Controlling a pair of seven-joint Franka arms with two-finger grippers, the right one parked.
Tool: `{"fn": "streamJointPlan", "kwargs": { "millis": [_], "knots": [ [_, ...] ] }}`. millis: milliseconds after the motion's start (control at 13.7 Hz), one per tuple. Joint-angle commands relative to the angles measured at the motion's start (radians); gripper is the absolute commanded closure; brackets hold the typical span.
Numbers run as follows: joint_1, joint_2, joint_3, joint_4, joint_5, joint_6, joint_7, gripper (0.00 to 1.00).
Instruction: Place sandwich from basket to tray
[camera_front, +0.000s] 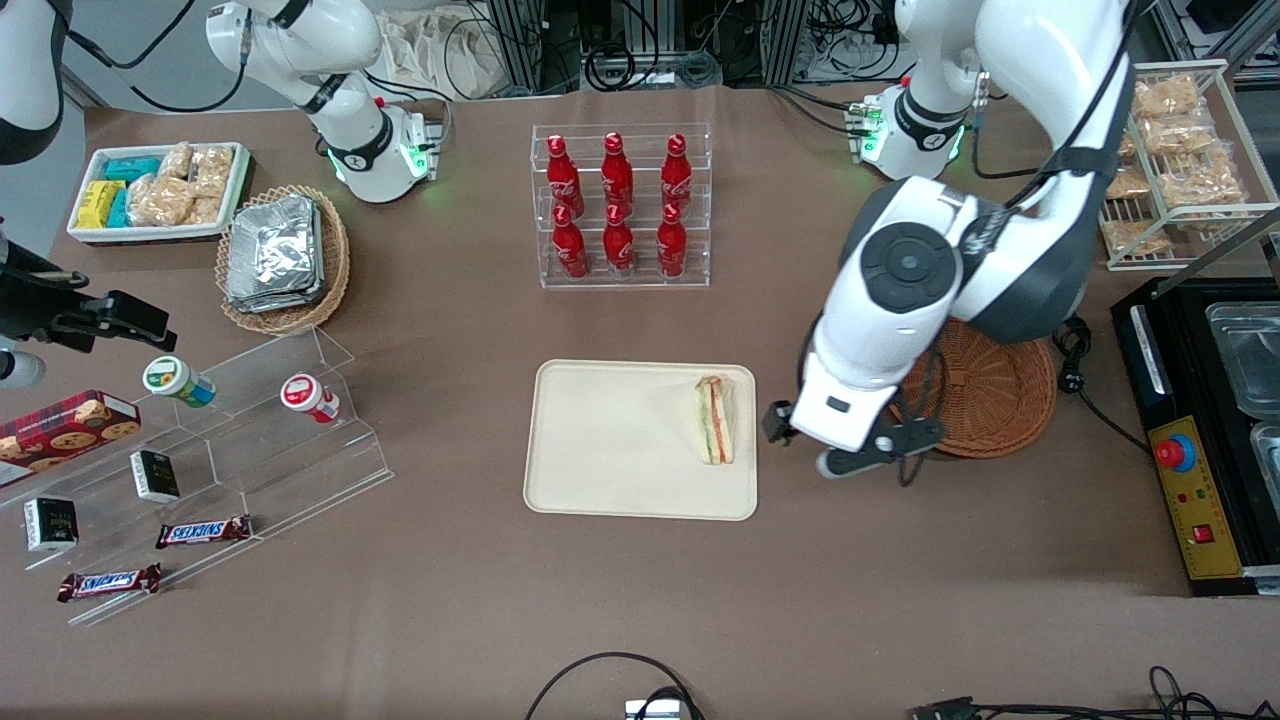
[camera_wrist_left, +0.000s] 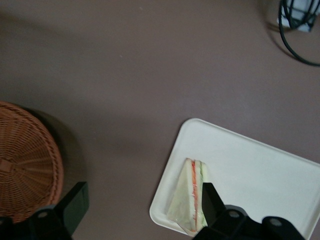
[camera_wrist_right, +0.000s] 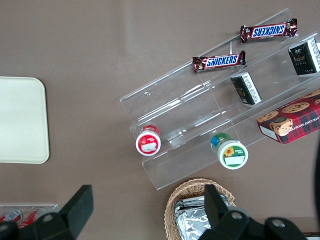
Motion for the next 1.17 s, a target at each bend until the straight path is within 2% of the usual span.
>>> {"fn": "streamJointPlan", "kwargs": {
  "millis": [0, 220, 439, 805, 1098],
  "knots": [
    [-0.012, -0.037, 0.057, 0.005, 0.015, -0.034, -0.008, 0.00],
    [-0.009, -0.049, 0.076, -0.001, 0.015, -0.047, -0.004, 0.00],
    [0.043, -0.069, 0.073, -0.006, 0.007, -0.063, 0.029, 0.00],
    [0.151, -0.223, 0.073, -0.144, -0.010, -0.063, 0.275, 0.00],
    [0.234, -0.322, 0.074, -0.216, -0.108, -0.077, 0.505, 0.00]
  ]
}}
